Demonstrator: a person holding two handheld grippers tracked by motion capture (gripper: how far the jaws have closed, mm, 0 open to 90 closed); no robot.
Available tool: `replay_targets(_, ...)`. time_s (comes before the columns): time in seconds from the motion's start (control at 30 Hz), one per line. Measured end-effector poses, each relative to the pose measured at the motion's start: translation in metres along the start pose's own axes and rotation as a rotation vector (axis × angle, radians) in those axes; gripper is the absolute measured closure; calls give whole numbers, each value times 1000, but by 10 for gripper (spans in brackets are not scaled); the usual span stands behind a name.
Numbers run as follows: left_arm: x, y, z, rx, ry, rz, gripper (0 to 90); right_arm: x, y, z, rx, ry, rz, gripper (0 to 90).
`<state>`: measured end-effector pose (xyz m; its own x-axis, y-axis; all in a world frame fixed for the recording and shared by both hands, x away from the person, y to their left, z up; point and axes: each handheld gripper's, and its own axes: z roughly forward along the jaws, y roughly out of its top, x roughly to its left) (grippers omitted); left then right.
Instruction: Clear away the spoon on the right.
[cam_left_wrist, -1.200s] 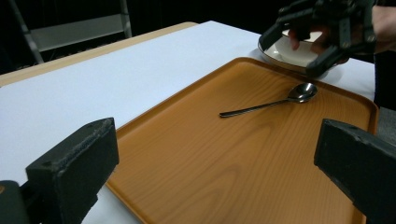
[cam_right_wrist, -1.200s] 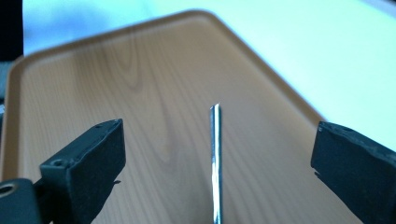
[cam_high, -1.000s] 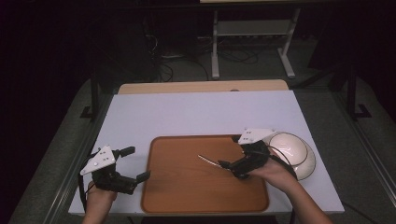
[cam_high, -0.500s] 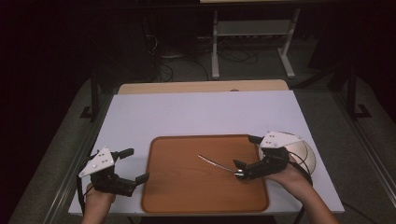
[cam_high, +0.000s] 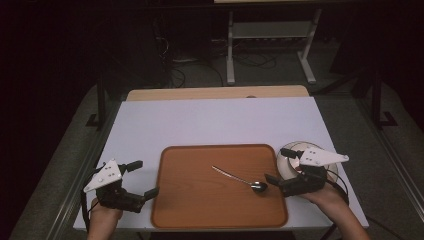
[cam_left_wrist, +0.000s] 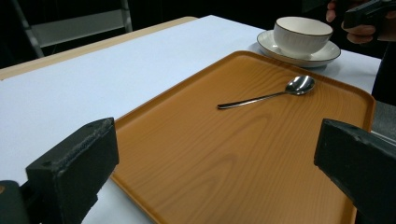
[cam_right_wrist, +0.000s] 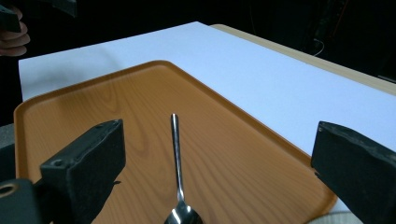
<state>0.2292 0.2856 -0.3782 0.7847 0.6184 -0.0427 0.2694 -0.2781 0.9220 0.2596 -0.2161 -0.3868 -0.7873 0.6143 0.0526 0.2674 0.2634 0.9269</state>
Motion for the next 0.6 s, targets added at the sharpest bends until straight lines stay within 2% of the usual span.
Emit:
replay_targets(0.2,-1,0,0,7,1,9,0,-2,-6,-8,-25,-11,11,26)
replay_targets(0.6,-2,0,2,9,-7,14,0,-7,-7,-10,-36,-21,18,26)
